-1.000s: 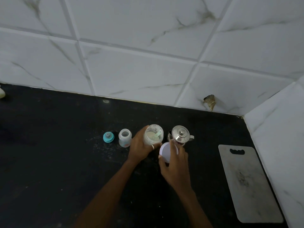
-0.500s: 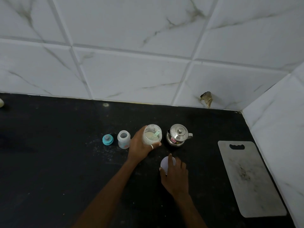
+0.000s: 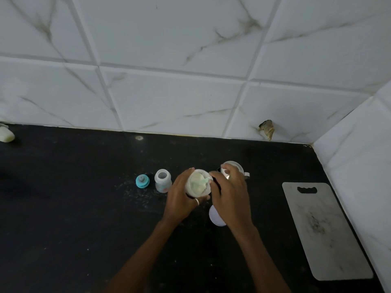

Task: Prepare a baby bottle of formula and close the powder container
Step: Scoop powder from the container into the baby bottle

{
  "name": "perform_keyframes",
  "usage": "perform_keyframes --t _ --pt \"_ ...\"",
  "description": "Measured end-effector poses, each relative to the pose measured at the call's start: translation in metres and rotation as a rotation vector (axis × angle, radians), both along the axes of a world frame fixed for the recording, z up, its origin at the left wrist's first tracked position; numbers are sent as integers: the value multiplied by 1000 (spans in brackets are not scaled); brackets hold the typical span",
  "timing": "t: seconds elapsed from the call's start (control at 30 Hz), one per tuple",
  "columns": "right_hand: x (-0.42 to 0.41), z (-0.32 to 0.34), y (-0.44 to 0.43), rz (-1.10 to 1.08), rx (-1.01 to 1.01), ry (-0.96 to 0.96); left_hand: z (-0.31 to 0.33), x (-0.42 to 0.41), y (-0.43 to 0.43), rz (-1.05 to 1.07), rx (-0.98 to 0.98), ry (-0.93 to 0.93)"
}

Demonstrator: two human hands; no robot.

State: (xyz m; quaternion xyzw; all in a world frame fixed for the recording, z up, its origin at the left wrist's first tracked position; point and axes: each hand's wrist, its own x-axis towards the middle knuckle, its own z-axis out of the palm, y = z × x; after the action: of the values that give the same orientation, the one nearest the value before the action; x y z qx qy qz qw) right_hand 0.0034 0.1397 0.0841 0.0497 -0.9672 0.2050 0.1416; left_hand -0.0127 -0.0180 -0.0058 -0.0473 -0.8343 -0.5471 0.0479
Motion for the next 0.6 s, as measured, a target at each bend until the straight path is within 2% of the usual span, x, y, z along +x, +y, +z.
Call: perform_keyframes --t 0.1,0.23,0.4,0.6 --pt "-9 12 -12 68 153 -217 9 8 -3 -7 30 81" --pt "-14 15 -26 35 279 -321 13 10 -6 -22 3 92" --pt "-16 17 -34 -21 279 -340 19 11 -7 -27 -7 112" --pt "-2 22 -35 -32 248 -205 24 10 -6 -9 -17 128"
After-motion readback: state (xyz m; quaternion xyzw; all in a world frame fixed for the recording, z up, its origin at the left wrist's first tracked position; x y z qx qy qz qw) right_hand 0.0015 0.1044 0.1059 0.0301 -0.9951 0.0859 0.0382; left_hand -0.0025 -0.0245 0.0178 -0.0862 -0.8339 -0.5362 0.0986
